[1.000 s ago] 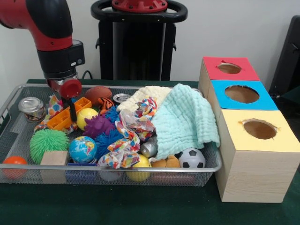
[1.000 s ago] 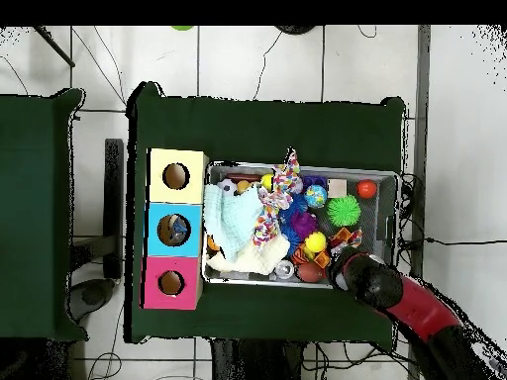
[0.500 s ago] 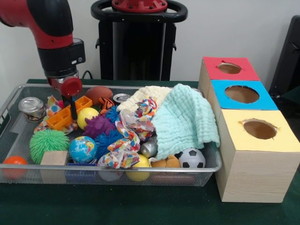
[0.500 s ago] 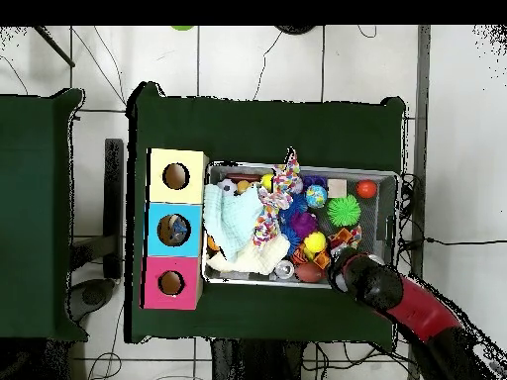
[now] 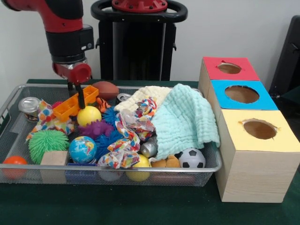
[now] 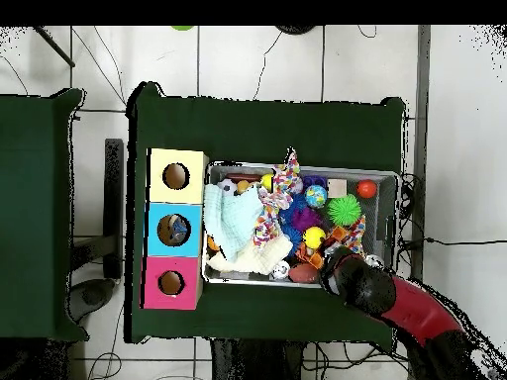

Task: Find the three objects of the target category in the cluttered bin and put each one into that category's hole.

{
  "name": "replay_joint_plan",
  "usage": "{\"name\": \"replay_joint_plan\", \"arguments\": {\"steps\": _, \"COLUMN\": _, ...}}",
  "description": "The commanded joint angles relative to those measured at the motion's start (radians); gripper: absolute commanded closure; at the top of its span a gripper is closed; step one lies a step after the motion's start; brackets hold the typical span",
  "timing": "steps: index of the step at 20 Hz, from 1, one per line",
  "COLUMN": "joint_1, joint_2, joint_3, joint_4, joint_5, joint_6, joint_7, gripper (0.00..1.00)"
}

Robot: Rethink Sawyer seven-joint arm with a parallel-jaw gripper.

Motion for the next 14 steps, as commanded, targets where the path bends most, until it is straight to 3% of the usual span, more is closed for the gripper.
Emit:
{"name": "replay_joint_plan", "arguments": {"steps": 1, "joint_1": 0.065, "joint_2": -0.103, "joint_3": 0.077, "joint_4": 0.072, "joint_5": -0.062, "joint_6": 0.031, "joint_7": -0.010, "gripper": 1.00}}
{"name": "replay_joint_plan", "arguments": {"steps": 5, "joint_1": 0.047, "joint_2": -0.160, "joint_3": 0.122, "joint_4": 0.074, "joint_5": -0.050, "joint_6": 0.060, "joint_7": -0.036, "gripper": 1.00}}
{"name": "replay_joint_plan", "arguments": {"steps": 7, "joint_1": 0.024, "joint_2": -0.157, "joint_3": 0.154, "joint_4": 0.075, "joint_5": -0.057, "joint_6": 0.042, "joint_7": -0.045, "gripper": 1.00}}
{"name": "replay_joint_plan", "arguments": {"steps": 8, "joint_1": -0.005, "joint_2": -0.131, "joint_3": 0.188, "joint_4": 0.061, "joint_5": -0.099, "joint_6": -0.034, "joint_7": -0.059, "gripper": 1.00}}
{"name": "replay_joint_plan", "arguments": {"steps": 10, "joint_1": -0.032, "joint_2": -0.114, "joint_3": 0.221, "joint_4": 0.055, "joint_5": -0.119, "joint_6": -0.072, "joint_7": -0.062, "gripper": 1.00}}
{"name": "replay_joint_plan", "arguments": {"steps": 14, "joint_1": -0.045, "joint_2": -0.113, "joint_3": 0.237, "joint_4": 0.046, "joint_5": -0.137, "joint_6": -0.084, "joint_7": -0.044, "gripper": 1.00}}
